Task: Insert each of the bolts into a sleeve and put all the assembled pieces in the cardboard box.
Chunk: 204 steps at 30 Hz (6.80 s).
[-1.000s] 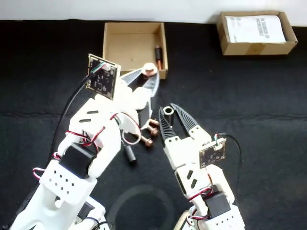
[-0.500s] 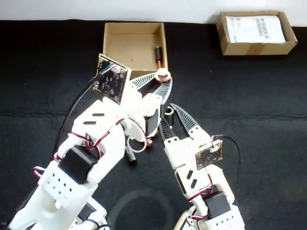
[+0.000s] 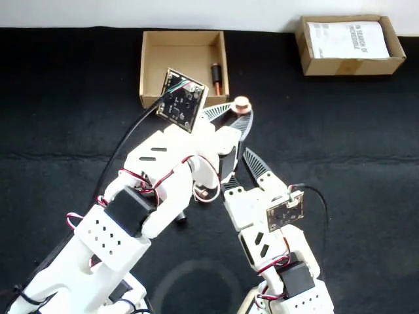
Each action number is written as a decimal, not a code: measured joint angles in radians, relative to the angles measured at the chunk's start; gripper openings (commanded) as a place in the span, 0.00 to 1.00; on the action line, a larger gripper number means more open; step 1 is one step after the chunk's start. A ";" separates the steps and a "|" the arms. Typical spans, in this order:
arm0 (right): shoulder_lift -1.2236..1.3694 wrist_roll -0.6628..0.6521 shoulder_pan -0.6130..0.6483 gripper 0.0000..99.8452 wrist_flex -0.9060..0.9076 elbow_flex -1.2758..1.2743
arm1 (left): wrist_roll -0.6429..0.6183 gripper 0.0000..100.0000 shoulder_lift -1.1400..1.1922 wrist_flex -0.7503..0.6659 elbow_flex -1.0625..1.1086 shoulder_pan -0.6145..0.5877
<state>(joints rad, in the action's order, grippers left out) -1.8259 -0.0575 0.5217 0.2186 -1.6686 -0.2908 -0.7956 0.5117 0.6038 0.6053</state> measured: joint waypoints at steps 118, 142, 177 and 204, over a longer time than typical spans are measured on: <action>1.373 -0.098 -0.167 0.01 0.354 1.435 | 0.072 0.02 -1.005 0.008 1.071 -0.787; 2.404 -0.359 -0.104 0.01 -0.509 1.735 | 0.072 0.02 -1.002 0.140 1.074 -0.789; 2.033 -0.153 -0.044 0.21 -0.407 1.676 | 0.072 0.02 -1.002 0.141 1.074 -0.789; 1.830 0.193 0.219 0.21 1.297 1.672 | 0.072 0.02 -1.002 0.147 1.074 -0.872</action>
<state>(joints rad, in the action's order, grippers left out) 0.0046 0.1358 0.7411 1.5152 0.0038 -0.2186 -1.7975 0.6590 1.6778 -0.2662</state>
